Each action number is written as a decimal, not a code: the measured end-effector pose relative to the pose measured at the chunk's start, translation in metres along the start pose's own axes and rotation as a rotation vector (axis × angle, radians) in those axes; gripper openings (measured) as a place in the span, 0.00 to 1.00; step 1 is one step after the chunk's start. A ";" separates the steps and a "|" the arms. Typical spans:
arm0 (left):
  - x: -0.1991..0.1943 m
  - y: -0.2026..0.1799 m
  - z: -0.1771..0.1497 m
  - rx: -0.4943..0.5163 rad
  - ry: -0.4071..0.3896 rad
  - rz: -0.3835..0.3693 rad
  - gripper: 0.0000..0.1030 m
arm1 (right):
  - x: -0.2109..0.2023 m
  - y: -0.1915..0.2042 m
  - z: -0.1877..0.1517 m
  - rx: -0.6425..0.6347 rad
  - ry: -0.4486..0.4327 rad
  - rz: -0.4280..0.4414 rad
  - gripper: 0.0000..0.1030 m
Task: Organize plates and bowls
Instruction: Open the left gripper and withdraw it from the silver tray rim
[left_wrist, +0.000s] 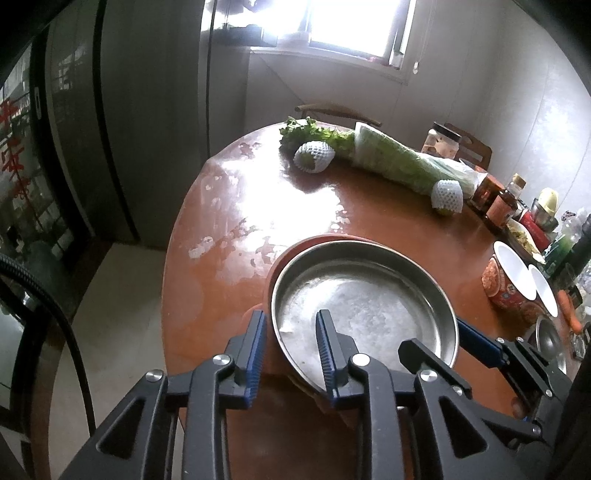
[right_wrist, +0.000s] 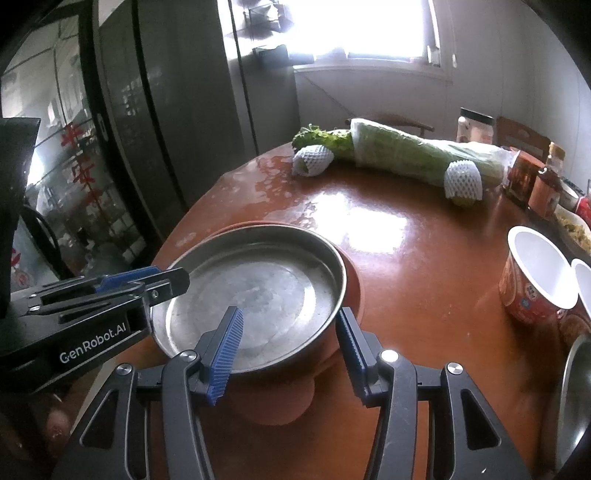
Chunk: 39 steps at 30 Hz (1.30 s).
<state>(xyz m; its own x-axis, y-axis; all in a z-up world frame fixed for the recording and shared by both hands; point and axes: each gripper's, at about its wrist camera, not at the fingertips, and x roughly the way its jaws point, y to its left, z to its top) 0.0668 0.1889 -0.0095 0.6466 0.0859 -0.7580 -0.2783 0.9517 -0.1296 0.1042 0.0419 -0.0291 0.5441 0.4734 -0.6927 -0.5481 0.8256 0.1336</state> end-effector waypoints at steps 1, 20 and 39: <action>-0.001 0.000 0.000 0.000 -0.002 0.000 0.28 | -0.001 0.000 0.000 0.001 -0.001 0.001 0.54; -0.029 -0.009 0.000 0.001 -0.052 -0.002 0.39 | -0.031 -0.008 0.002 0.010 -0.065 -0.015 0.58; -0.061 -0.048 -0.001 0.045 -0.104 -0.009 0.47 | -0.091 -0.025 0.001 0.009 -0.182 -0.075 0.69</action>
<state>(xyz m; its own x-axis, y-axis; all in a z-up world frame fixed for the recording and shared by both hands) 0.0401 0.1375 0.0420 0.7201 0.1052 -0.6858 -0.2417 0.9645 -0.1059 0.0689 -0.0216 0.0317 0.6896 0.4575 -0.5614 -0.4968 0.8629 0.0930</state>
